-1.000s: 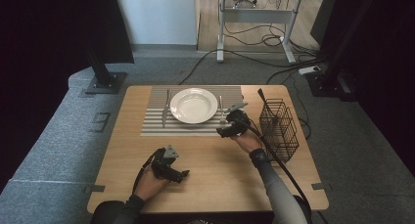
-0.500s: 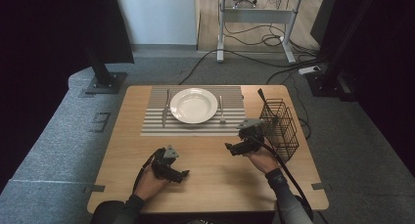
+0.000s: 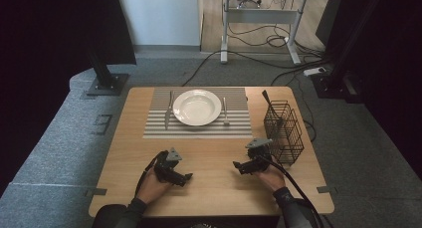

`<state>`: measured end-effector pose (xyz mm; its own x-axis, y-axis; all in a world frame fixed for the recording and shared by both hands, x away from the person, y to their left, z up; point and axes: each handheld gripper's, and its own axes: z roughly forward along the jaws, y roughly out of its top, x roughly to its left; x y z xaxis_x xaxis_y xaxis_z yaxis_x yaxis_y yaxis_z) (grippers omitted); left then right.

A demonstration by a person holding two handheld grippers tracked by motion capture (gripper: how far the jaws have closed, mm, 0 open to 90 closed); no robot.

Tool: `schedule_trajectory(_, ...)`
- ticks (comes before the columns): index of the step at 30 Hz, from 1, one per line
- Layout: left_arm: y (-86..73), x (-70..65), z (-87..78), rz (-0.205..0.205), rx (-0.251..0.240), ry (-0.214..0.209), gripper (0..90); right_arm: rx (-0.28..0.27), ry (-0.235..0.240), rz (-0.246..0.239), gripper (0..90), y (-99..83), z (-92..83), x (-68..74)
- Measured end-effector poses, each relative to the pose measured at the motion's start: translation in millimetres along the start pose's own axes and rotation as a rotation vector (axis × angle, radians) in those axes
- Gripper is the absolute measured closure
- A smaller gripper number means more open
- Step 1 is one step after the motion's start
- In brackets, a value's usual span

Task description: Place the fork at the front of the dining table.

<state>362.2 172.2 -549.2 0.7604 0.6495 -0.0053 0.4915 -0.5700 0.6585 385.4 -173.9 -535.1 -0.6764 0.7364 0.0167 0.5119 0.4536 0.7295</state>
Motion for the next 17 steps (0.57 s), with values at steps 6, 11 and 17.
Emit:
schedule_trajectory(6, 0.0, 0.0, 0.0, 0.001, 0.001, 0.0, 0.0, 0.005, -0.034, 0.007, 0.0, -11.3, 9.6, -5.3)
schedule_trajectory(11, 0.0, 0.0, 0.0, 0.001, 0.0, 0.0, 0.0, 0.022, -0.03, 0.007, 0.0, -15.5, 14.2, -5.8)
schedule_trajectory(17, 0.0, 0.0, 0.0, 0.001, 0.001, -0.001, 0.0, 0.023, -0.028, 0.011, 0.0, -15.6, 14.5, -6.3)
